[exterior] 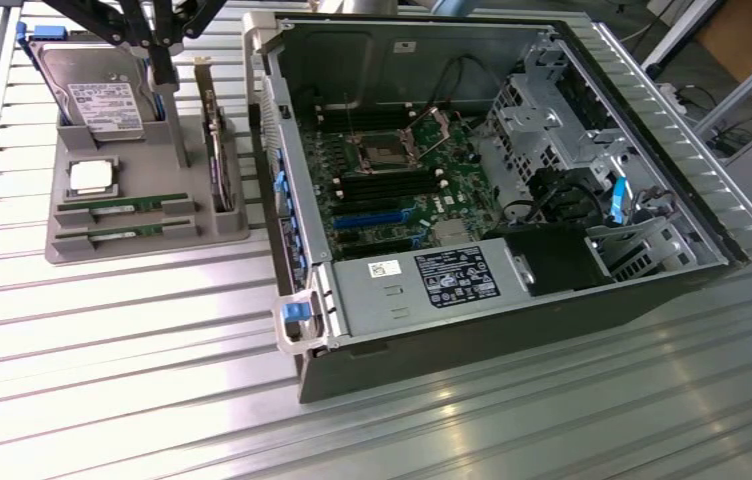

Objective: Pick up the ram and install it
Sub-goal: 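Pick up the ram and move it above insertion slot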

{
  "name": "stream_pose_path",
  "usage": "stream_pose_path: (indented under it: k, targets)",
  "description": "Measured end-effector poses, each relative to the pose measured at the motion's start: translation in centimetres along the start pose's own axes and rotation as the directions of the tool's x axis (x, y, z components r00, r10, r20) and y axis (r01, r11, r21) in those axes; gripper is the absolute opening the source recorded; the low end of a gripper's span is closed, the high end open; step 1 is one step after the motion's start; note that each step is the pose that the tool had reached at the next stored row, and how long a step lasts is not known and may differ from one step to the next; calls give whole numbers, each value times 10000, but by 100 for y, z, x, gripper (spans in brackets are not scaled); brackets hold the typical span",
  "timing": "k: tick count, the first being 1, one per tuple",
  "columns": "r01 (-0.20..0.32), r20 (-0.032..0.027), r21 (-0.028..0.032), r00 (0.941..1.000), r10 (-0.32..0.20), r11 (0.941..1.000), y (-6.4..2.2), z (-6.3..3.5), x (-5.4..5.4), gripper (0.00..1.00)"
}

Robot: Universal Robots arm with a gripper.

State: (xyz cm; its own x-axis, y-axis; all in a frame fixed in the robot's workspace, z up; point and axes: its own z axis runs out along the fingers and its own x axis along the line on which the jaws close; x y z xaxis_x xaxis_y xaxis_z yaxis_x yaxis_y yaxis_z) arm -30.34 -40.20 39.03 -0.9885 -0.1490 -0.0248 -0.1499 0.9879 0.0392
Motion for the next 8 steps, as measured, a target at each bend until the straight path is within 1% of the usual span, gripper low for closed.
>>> stream_pose_path:
  k: [8]
  targets:
    - [338,-13,-9,9994,-338,9994,0,0,0,10]
